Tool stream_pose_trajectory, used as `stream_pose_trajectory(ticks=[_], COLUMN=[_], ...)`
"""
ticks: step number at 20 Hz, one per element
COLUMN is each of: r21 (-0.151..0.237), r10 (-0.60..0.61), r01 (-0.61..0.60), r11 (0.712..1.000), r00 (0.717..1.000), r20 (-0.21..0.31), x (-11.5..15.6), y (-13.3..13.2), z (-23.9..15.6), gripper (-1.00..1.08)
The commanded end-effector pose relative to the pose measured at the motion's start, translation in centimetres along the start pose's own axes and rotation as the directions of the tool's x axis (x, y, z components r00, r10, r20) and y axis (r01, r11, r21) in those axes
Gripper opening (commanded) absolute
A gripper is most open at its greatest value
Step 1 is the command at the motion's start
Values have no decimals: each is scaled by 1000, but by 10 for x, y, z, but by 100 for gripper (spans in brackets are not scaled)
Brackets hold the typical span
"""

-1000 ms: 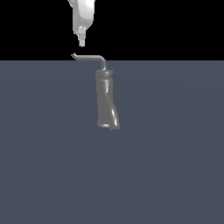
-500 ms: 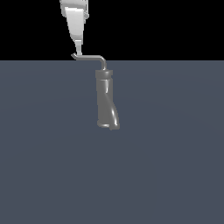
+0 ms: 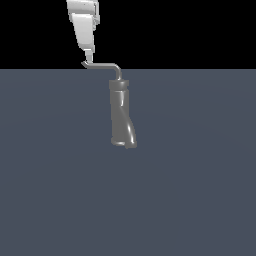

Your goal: Turn on the faucet by rotating a designated handle.

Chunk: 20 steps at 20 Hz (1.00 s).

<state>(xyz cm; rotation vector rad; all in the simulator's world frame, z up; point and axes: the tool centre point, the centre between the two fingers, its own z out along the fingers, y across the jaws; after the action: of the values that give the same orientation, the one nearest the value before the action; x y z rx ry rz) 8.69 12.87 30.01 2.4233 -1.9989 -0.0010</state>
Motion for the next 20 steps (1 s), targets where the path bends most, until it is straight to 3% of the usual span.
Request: stream_pose_trajectory(ticks=[1, 20], r21=[0, 0], r10=[0, 0], r01=[0, 0], r11=[1000, 1000], r00=[1000, 1000], r20=[0, 0], x=[0, -3], y=[2, 47], z=[0, 0], gripper=[-100, -100])
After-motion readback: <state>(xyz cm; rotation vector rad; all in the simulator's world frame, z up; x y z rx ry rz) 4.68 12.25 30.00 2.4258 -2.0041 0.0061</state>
